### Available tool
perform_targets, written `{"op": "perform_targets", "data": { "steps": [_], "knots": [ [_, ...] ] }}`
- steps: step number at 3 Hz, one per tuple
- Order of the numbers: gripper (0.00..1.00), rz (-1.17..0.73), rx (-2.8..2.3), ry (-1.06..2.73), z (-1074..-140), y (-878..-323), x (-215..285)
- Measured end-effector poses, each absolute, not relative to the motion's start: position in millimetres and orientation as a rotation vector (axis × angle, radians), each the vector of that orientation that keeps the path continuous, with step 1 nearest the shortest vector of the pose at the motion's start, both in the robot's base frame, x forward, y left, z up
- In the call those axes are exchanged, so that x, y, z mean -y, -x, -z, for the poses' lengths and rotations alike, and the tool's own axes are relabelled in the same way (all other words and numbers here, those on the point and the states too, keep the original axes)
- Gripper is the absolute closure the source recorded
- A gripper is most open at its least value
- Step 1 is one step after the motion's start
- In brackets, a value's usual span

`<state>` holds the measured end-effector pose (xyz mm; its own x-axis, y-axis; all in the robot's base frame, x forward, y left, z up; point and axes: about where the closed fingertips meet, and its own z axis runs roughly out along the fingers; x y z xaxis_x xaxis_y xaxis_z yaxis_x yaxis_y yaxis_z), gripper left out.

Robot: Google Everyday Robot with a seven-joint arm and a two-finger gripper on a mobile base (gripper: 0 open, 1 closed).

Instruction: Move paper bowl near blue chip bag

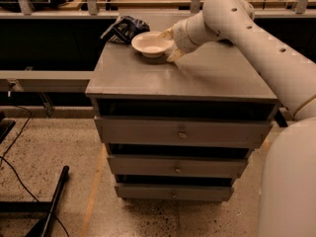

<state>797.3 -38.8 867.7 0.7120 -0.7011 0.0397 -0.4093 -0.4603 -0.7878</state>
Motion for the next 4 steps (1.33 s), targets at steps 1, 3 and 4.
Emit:
{"op": "perform_targets", "data": {
  "steps": [1,3,4],
  "knots": [
    [0.0,0.404,-0.844,2.056,-871.9,-797.4,46.4],
    [0.0,0.397,-0.862,2.025,-880.8,-796.9,57.0],
    [0.0,0.397,-0.862,2.025,-880.9,-796.9,57.0]
  ]
}}
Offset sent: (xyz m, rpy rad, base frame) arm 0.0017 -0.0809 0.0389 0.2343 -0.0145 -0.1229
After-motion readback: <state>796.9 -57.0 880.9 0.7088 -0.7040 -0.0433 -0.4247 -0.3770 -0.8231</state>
